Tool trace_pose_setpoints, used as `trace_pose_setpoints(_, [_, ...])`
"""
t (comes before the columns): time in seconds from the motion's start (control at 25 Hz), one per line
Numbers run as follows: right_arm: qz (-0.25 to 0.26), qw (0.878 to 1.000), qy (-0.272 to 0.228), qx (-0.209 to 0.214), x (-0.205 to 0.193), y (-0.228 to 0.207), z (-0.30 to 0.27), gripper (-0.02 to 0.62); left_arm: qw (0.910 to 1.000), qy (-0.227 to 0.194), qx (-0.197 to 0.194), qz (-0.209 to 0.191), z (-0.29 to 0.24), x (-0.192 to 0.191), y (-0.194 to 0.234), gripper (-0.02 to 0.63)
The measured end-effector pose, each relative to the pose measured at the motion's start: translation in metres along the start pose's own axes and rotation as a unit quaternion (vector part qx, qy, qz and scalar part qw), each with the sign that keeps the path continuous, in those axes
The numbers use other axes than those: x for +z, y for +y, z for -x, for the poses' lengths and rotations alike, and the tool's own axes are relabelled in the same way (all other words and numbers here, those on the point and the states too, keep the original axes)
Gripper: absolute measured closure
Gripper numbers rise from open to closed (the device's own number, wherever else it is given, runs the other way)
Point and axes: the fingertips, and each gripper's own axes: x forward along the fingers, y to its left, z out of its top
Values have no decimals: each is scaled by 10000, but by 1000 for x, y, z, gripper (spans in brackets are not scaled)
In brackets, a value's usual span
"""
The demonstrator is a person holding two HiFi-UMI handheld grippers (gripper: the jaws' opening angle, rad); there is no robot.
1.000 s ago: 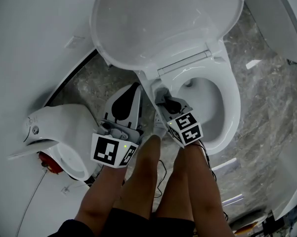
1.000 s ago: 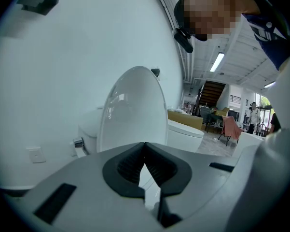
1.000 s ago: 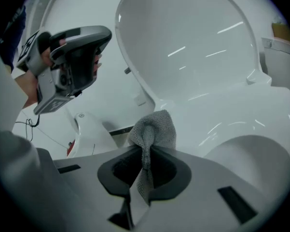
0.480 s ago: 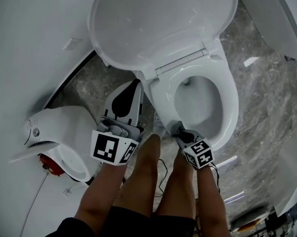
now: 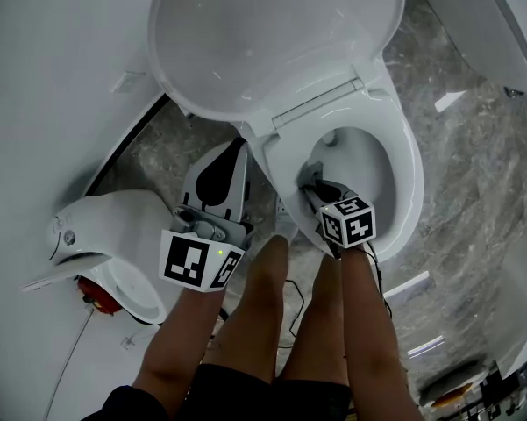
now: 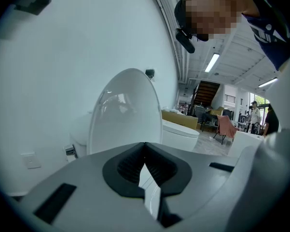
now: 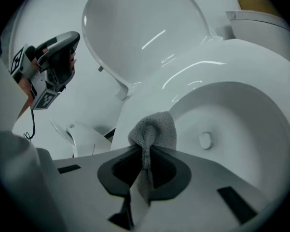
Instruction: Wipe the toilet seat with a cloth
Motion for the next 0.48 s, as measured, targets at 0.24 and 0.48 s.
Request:
trace_pose_setpoints(0.24, [105,9969,655,-423,-75,-7,51,543,10000,13,-56,-8,-1,1,-8,594])
trace_pose_setpoints(0.48, [-512,9873,779,-1291,-130,-32,107,543,9995,87,-260,-122,-3,3,-24,594])
